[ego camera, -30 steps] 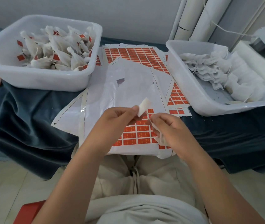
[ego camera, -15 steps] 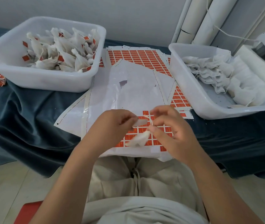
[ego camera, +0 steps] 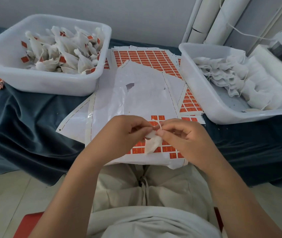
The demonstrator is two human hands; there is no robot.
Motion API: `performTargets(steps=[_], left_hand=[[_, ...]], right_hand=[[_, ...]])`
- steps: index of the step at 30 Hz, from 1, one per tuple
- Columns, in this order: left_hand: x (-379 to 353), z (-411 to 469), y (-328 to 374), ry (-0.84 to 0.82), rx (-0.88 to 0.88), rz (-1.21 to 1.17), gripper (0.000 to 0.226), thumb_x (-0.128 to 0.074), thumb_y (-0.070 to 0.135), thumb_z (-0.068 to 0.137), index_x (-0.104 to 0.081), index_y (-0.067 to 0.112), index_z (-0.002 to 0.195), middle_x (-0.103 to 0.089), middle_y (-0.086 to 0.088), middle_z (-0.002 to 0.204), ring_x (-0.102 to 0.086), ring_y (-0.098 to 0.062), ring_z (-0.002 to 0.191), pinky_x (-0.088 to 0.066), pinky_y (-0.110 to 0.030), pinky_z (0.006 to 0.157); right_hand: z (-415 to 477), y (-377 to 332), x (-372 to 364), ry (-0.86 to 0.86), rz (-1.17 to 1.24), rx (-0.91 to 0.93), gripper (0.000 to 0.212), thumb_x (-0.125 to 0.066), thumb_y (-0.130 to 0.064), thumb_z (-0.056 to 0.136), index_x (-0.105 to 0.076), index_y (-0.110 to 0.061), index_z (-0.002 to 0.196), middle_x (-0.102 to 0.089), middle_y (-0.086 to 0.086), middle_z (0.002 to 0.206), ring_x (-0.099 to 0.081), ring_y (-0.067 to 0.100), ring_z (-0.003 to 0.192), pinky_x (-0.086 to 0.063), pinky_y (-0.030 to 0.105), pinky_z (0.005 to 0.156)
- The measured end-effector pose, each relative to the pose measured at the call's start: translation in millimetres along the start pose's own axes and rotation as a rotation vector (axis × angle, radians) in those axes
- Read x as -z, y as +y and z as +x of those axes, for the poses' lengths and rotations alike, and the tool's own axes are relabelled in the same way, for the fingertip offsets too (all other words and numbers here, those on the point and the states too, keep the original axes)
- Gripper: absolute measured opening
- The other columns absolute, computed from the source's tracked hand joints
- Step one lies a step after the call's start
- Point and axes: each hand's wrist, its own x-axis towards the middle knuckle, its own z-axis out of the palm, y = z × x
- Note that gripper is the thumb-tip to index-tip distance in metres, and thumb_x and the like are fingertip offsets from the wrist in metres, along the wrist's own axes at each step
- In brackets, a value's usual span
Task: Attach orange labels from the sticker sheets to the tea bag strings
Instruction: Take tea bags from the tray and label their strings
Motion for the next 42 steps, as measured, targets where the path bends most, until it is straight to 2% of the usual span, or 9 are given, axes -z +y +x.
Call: performTargets(steps=[7,13,17,22,28,33,35,38,42], left_hand=[[1.3,2.6,4.1,0.079,0.044,-0.088,0.015,-0.066,0.035,0.1,-0.072,0.047,0.095,-0.073,0.032,0.088,-0.072,0.004,0.083,-0.05,-0.005,0.066],[0.2,1.0,10.3,0.075,0.141,-0.338,0.033,-0.056,0.067,0.084,-0.076,0.045,0.097,-0.078,0.017,0.085,-0.076,-0.003,0.081,-0.053,-0.007,0.064],[-2.0,4.0,8.2,0.089,0.298,-0.385,0.016,-0.074,0.051,0.088,-0.08,0.04,0.098,-0.08,0.018,0.09,-0.077,-0.004,0.082,-0.06,-0.023,0.072],[0.5,3.5,5.8,0.068,0.429,-0.559,0.011,-0.076,0.044,0.089,-0.083,0.036,0.088,-0.081,0.003,0.09,-0.078,-0.012,0.077,-0.058,-0.025,0.07],[-15.0,4.7,6.5,0.286,0.289,-0.359,0.011,-0.068,0.036,0.1,-0.075,0.03,0.094,-0.079,0.014,0.087,-0.077,-0.006,0.081,-0.059,-0.025,0.071],[-27.4,4.6,9.0,0.277,0.189,-0.437,0.009,-0.059,0.02,0.107,-0.064,0.016,0.1,-0.079,0.009,0.086,-0.077,-0.008,0.081,-0.058,-0.018,0.069],[-30.7,4.4,7.5,0.208,0.165,-0.432,0.011,-0.057,0.021,0.107,-0.061,0.018,0.097,-0.077,0.004,0.082,-0.075,-0.012,0.078,-0.059,-0.026,0.071],[-34.7,2.0,9.2,0.114,0.142,-0.489,0.015,-0.055,0.023,0.109,-0.059,0.021,0.094,-0.07,0.014,0.069,-0.066,0.0,0.064,-0.047,-0.013,0.059],[-38.7,1.5,12.3,0.081,0.145,-0.505,0.013,-0.054,0.027,0.11,-0.058,0.02,0.099,-0.076,0.006,0.077,-0.076,-0.008,0.075,-0.051,-0.014,0.06]], right_hand=[[-1.7,-2.2,1.0,0.024,0.048,-0.103,0.005,-0.075,-0.033,0.095,-0.08,-0.031,0.096,-0.079,-0.019,0.097,-0.076,0.003,0.091,-0.057,0.013,0.077],[-2.1,-9.9,0.2,0.094,0.147,-0.182,0.008,-0.075,-0.034,0.095,-0.08,-0.028,0.097,-0.08,-0.015,0.097,-0.077,0.008,0.091,-0.062,0.03,0.081],[-3.5,-11.7,-0.3,0.124,0.145,-0.197,0.008,-0.074,-0.031,0.096,-0.08,-0.026,0.098,-0.08,-0.013,0.094,-0.077,0.01,0.089,-0.062,0.033,0.082],[-3.6,-12.4,-1.8,0.12,0.164,-0.178,0.006,-0.073,-0.031,0.096,-0.079,-0.03,0.095,-0.079,-0.013,0.093,-0.077,0.009,0.09,-0.064,0.027,0.079],[-1.1,-7.8,-8.1,0.048,0.157,-0.065,0.007,-0.074,-0.03,0.096,-0.081,-0.03,0.095,-0.066,-0.026,0.125,-0.064,-0.002,0.117,-0.054,0.01,0.085],[-1.0,-4.6,-11.9,0.019,-0.024,0.051,0.008,-0.074,-0.04,0.096,-0.079,-0.046,0.092,-0.047,-0.031,0.148,-0.045,-0.004,0.14,-0.042,0.024,0.106],[-1.2,-5.1,-13.5,0.042,-0.014,0.05,0.008,-0.073,-0.041,0.096,-0.08,-0.045,0.094,-0.048,-0.03,0.147,-0.045,-0.005,0.138,-0.043,0.021,0.105],[-0.7,-4.4,-14.1,0.125,0.028,0.062,0.008,-0.074,-0.037,0.094,-0.081,-0.04,0.094,-0.054,-0.025,0.141,-0.054,0.0,0.131,-0.052,0.019,0.099],[1.0,-3.0,-9.3,0.228,0.015,0.048,0.005,-0.078,-0.034,0.093,-0.081,-0.035,0.097,-0.062,-0.025,0.129,-0.064,0.001,0.115,-0.057,0.018,0.088]])
